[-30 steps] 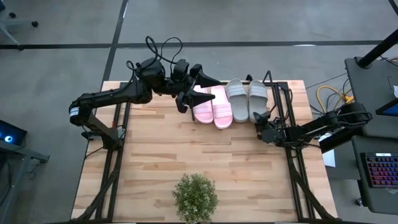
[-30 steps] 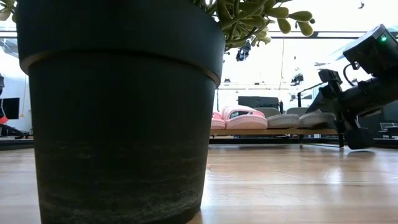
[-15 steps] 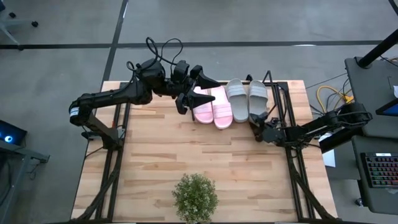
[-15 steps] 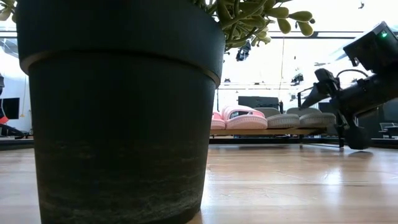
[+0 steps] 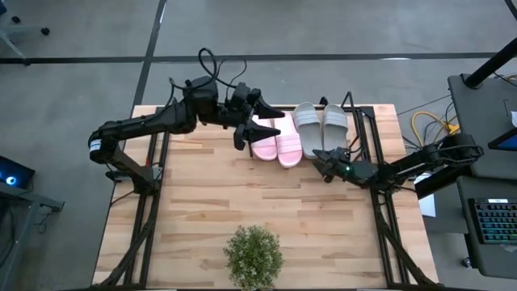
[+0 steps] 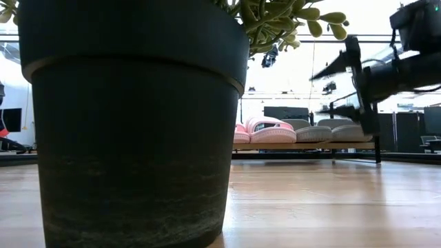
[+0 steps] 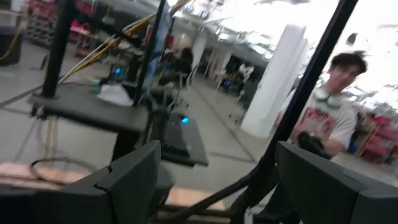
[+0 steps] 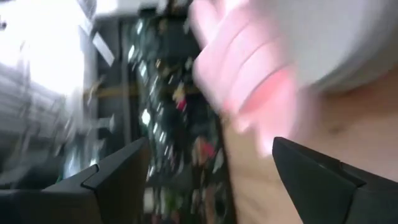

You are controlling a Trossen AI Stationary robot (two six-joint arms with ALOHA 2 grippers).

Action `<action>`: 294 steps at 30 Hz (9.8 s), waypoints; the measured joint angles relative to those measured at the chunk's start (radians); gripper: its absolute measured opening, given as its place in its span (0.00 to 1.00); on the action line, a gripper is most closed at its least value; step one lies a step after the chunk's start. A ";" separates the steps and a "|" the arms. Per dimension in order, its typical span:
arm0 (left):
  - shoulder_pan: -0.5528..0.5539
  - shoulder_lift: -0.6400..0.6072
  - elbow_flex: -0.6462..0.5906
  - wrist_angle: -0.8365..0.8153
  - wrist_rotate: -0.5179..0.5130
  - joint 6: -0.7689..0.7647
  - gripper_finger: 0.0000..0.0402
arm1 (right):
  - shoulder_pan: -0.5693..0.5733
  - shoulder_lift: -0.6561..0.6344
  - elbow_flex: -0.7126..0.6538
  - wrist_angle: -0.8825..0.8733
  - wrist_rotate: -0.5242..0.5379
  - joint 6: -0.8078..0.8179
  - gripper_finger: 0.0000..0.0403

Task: Pick and place slides into the shelf
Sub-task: Return to Home Position

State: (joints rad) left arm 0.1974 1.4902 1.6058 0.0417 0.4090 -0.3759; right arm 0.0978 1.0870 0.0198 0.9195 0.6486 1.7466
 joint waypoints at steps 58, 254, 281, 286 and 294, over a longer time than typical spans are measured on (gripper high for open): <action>0.071 -0.772 -0.876 0.164 -0.231 -0.037 0.02 | 0.146 -0.517 0.189 0.105 -0.471 -1.181 0.02; 0.071 -1.282 -1.548 -0.155 -0.387 0.200 0.00 | 0.144 -0.791 -0.007 -0.729 -0.491 -1.048 0.02; 0.071 -1.283 -1.548 -0.155 -0.387 0.200 0.00 | 0.144 -0.791 -0.007 -0.729 -0.491 -1.048 0.02; 0.071 -1.282 -1.548 -0.155 -0.387 0.200 0.00 | 0.144 -0.791 -0.007 -0.729 -0.491 -1.048 0.02; 0.071 -1.281 -1.548 -0.155 -0.387 0.200 0.00 | 0.144 -0.791 -0.007 -0.729 -0.491 -1.048 0.02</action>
State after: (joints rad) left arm 0.2682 0.2087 0.0578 -0.1134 0.0219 -0.1757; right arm 0.2420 0.2958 0.0132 0.1905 0.1581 0.6991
